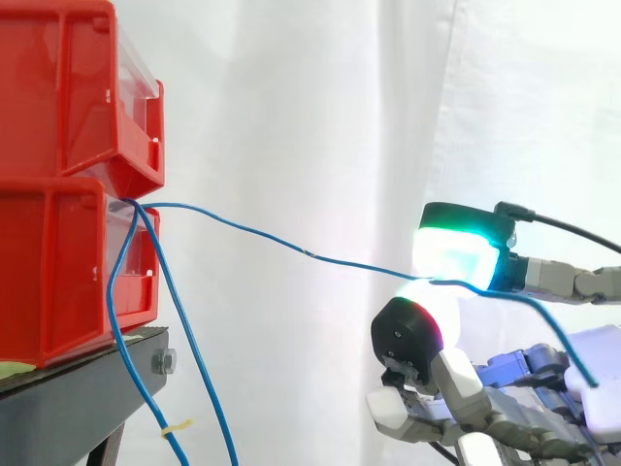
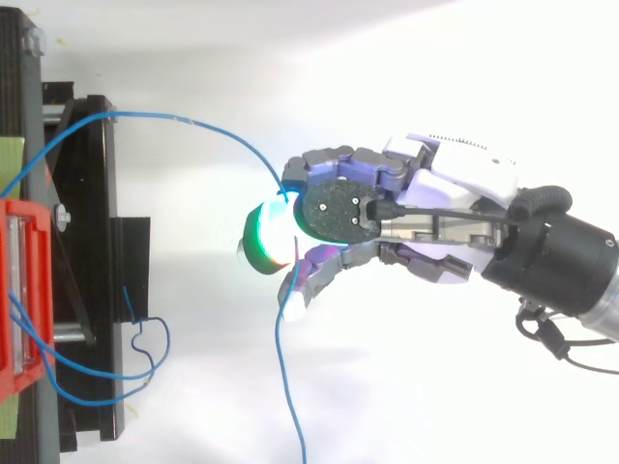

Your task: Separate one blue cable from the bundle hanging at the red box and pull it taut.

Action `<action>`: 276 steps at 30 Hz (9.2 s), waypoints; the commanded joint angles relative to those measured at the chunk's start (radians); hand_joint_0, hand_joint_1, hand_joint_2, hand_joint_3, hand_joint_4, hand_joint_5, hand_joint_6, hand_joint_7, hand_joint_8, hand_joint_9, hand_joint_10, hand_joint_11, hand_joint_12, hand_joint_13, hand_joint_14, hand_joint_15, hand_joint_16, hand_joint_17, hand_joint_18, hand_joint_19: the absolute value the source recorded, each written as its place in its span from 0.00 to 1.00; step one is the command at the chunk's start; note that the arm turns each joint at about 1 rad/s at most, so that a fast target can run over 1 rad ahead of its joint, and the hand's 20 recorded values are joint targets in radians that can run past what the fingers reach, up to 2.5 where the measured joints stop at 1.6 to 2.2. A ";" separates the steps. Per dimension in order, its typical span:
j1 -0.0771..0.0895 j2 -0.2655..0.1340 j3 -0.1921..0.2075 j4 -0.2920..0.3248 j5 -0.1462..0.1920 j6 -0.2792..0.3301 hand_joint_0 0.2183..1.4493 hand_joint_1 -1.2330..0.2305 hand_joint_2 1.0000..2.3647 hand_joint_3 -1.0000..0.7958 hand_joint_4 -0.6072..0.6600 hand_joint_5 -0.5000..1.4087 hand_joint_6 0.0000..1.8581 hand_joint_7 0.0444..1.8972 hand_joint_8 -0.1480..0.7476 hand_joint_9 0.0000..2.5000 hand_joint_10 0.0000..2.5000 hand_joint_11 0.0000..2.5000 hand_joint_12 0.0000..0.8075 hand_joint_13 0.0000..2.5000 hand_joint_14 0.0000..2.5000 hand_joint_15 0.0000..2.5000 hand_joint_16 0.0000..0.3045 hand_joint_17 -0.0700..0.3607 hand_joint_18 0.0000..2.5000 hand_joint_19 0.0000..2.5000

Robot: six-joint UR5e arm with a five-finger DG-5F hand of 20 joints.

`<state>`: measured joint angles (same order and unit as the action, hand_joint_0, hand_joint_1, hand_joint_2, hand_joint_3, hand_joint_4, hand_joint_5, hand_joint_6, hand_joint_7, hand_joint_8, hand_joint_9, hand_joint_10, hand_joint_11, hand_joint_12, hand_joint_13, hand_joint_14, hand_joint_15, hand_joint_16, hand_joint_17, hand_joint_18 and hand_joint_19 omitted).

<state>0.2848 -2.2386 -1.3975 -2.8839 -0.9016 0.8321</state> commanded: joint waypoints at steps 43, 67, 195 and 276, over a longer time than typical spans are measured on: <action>0.001 0.001 -0.002 -0.012 0.003 -0.067 0.31 0.49 0.00 0.29 0.66 0.19 0.27 0.68 0.57 0.30 0.01 0.21 0.55 0.42 0.01 0.22 0.17 0.43 0.36 0.23; 0.001 -0.001 -0.002 -0.028 0.004 -0.171 0.30 0.43 0.00 0.29 0.65 0.17 0.38 0.55 0.57 0.33 0.01 0.24 0.55 0.45 0.01 0.24 0.17 0.43 0.38 0.23; 0.019 0.027 -0.002 -0.057 0.208 -0.564 0.42 0.35 0.01 0.42 0.47 0.16 0.50 0.64 0.54 0.51 0.40 0.65 0.48 0.58 0.20 0.69 0.15 0.40 0.42 0.29; 0.020 0.027 -0.002 -0.054 0.205 -0.567 0.43 0.34 0.01 0.44 0.46 0.16 0.50 0.65 0.55 0.45 0.86 0.69 0.52 0.45 0.90 0.64 0.17 0.43 0.56 0.49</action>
<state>0.3051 -2.2120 -1.3989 -2.9376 -0.6974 0.2658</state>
